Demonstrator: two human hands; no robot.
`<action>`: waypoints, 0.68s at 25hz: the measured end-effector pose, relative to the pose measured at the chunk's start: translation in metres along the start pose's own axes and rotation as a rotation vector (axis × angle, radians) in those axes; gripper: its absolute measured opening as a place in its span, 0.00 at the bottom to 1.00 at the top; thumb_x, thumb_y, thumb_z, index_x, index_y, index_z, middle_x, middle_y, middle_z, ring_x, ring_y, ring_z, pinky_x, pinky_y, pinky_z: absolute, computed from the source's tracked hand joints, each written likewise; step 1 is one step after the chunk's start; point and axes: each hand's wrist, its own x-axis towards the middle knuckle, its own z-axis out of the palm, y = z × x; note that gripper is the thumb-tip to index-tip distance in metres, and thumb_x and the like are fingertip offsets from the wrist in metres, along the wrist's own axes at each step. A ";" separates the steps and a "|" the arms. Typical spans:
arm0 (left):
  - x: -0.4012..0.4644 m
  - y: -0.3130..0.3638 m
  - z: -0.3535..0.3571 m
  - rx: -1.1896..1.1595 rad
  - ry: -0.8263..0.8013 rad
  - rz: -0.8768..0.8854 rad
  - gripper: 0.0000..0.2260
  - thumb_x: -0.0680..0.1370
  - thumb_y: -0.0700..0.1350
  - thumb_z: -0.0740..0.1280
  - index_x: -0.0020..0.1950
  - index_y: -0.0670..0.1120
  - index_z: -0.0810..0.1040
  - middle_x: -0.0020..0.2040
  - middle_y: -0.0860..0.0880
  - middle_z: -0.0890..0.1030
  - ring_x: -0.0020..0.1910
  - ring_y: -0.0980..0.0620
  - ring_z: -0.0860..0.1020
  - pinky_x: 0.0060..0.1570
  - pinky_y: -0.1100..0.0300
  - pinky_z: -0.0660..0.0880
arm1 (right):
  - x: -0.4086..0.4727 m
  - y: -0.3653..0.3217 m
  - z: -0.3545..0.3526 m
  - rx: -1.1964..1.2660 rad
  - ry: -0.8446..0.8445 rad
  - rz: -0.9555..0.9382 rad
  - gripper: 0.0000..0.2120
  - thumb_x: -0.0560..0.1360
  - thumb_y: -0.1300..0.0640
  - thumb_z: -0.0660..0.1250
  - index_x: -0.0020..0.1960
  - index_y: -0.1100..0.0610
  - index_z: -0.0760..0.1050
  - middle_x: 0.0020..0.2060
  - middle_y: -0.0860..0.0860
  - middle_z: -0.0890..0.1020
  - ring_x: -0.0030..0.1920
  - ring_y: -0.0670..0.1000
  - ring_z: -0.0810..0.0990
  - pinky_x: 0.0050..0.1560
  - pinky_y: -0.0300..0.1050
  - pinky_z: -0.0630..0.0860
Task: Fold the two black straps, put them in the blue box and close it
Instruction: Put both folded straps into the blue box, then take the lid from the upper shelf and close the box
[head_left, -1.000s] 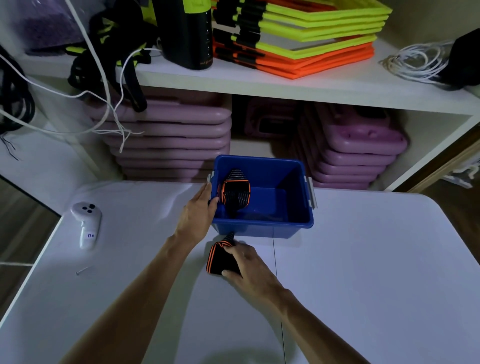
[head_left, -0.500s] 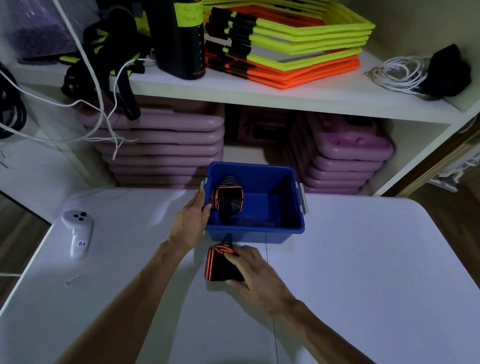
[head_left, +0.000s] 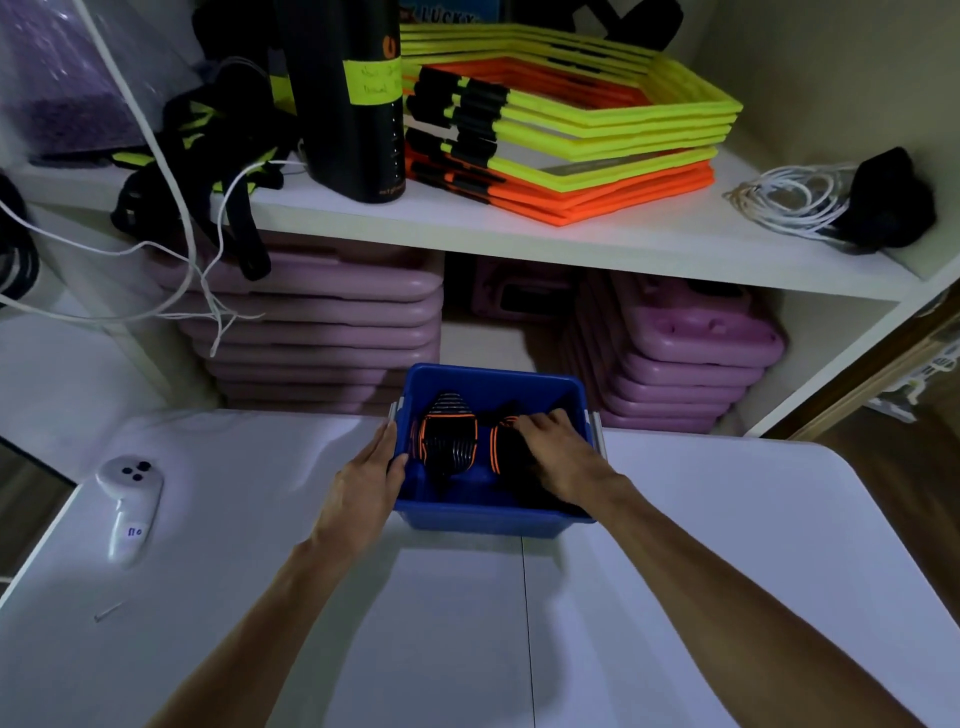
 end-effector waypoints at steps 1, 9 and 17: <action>0.000 0.000 0.001 0.003 0.011 -0.013 0.22 0.81 0.48 0.57 0.75 0.45 0.62 0.71 0.44 0.71 0.67 0.45 0.73 0.65 0.48 0.72 | 0.009 -0.002 0.009 0.006 -0.020 0.028 0.30 0.74 0.64 0.68 0.73 0.58 0.61 0.64 0.58 0.72 0.62 0.60 0.66 0.64 0.56 0.70; -0.002 0.005 -0.003 -0.043 0.029 0.011 0.22 0.81 0.46 0.59 0.74 0.44 0.64 0.72 0.46 0.70 0.70 0.51 0.69 0.69 0.52 0.68 | 0.035 -0.005 0.035 0.092 0.004 0.092 0.27 0.73 0.72 0.63 0.69 0.58 0.61 0.65 0.61 0.63 0.53 0.66 0.78 0.58 0.59 0.74; -0.001 0.020 -0.012 0.139 -0.040 -0.070 0.25 0.81 0.54 0.55 0.76 0.47 0.60 0.75 0.42 0.65 0.67 0.41 0.72 0.63 0.47 0.72 | 0.014 -0.019 0.011 0.044 0.049 0.132 0.23 0.76 0.49 0.68 0.68 0.54 0.68 0.62 0.56 0.70 0.63 0.58 0.69 0.60 0.57 0.72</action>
